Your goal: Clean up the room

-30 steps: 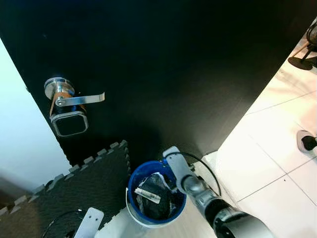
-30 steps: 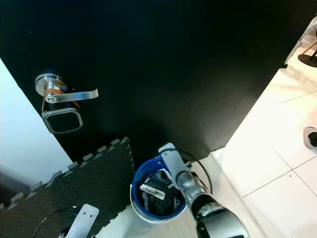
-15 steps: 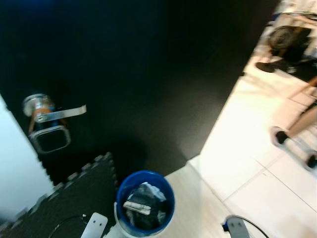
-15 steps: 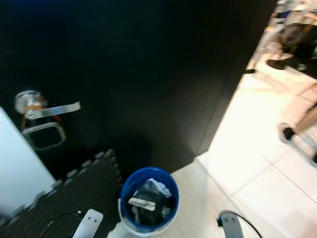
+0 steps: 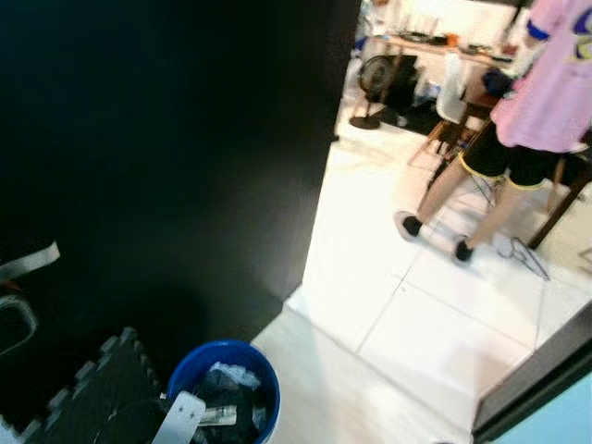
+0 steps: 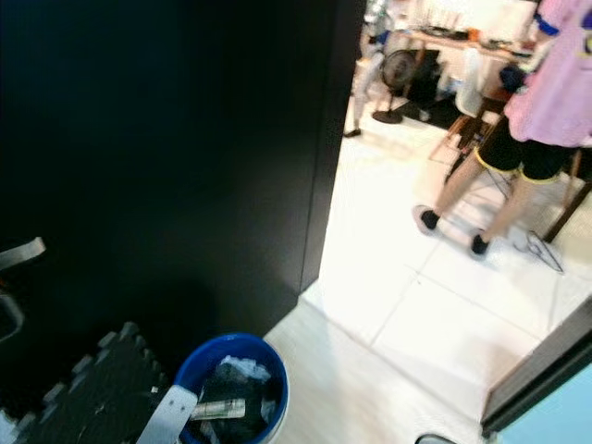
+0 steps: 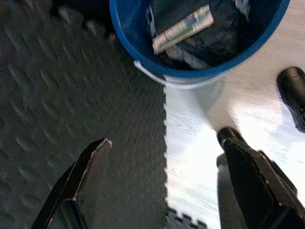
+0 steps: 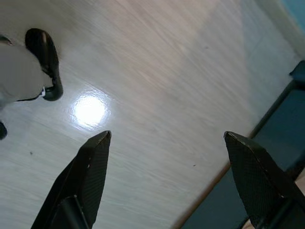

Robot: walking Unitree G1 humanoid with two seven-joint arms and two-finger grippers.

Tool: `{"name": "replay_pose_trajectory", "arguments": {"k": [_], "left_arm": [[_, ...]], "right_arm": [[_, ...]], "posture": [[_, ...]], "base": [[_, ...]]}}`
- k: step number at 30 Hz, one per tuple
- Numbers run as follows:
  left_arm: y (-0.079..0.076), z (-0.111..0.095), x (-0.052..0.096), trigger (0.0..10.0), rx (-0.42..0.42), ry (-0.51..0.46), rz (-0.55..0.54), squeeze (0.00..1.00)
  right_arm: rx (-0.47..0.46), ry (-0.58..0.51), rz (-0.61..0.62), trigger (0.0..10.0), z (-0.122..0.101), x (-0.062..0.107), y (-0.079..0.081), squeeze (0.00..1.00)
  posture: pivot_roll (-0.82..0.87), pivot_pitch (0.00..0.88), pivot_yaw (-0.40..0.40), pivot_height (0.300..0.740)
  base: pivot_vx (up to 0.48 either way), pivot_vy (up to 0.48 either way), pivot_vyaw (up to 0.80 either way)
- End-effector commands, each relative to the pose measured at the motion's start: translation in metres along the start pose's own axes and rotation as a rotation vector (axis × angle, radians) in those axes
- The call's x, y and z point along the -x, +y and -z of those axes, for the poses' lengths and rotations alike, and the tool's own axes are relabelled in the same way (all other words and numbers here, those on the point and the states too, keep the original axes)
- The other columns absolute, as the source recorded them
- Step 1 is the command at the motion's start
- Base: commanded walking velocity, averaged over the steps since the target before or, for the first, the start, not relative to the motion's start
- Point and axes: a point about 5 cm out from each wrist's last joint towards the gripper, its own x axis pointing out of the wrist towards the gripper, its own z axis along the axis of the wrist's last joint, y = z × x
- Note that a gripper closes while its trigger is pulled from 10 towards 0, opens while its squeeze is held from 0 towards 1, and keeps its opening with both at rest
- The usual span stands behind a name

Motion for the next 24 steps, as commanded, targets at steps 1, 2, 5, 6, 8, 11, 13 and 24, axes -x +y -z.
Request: {"name": "replay_pose_trajectory", "arguments": {"k": [1,2,5,6,8,11,13,24], "left_arm": [[-0.0031,0.0092,0.0014,10.0,0.004,0.039,0.02,0.0],[-0.0043,0.01,0.0015,10.0,0.015,0.045,0.026,0.0],[-0.0052,0.0106,0.0016,10.0,0.023,0.05,0.03,0.0],[-0.0067,0.0117,0.0018,10.0,0.027,0.06,0.036,0.0],[-0.0076,0.012,0.0019,10.0,0.027,0.065,0.04,0.0],[-0.0085,0.011,0.0018,10.0,0.001,0.058,0.047,0.0],[-0.0086,0.0105,0.0018,10.0,-0.008,0.052,0.049,0.0],[-0.0061,0.0144,0.0024,10.0,-0.029,0.056,0.054,0.0]], "right_arm": [[0.024,-0.011,0.013,10.0,-0.0063,0.0001,-0.0056,0.0],[0.033,-0.011,0.015,10.0,-0.0068,0.0001,-0.0065,0.0],[0.04,-0.01,0.016,10.0,-0.0069,0.0001,-0.0069,0.0],[0.048,-0.009,0.016,10.0,-0.0065,0.0001,-0.0068,0.0],[0.052,-0.008,0.016,10.0,-0.0061,0.0001,-0.0064,0.0],[0.062,-0.003,0.015,10.0,-0.0045,0.0001,-0.0052,0.0],[0.065,-0.002,0.015,10.0,-0.0042,0.0001,-0.0051,0.0],[0.067,0.0,0.018,10.0,-0.0033,0.0001,-0.0065,0.0]], "posture": [[0.04,0.0,-0.057,0.74],[0.04,0.0,-0.058,0.74],[0.04,0.0,-0.058,0.74],[0.04,0.0,-0.058,0.74],[0.04,0.0,-0.058,0.74],[0.04,0.0,-0.055,0.74],[0.04,0.0,-0.055,0.74],[0.05,0.0,-0.045,0.74]], "base": [[0.0,0.0,-0.61],[0.0,0.0,-0.61],[0.0,0.0,-0.61],[-0.322,0.0,-0.61],[-0.446,0.0,-0.61],[-0.296,0.0,-0.61],[0.0,0.0,-0.61],[0.0,0.0,-0.61]]}}
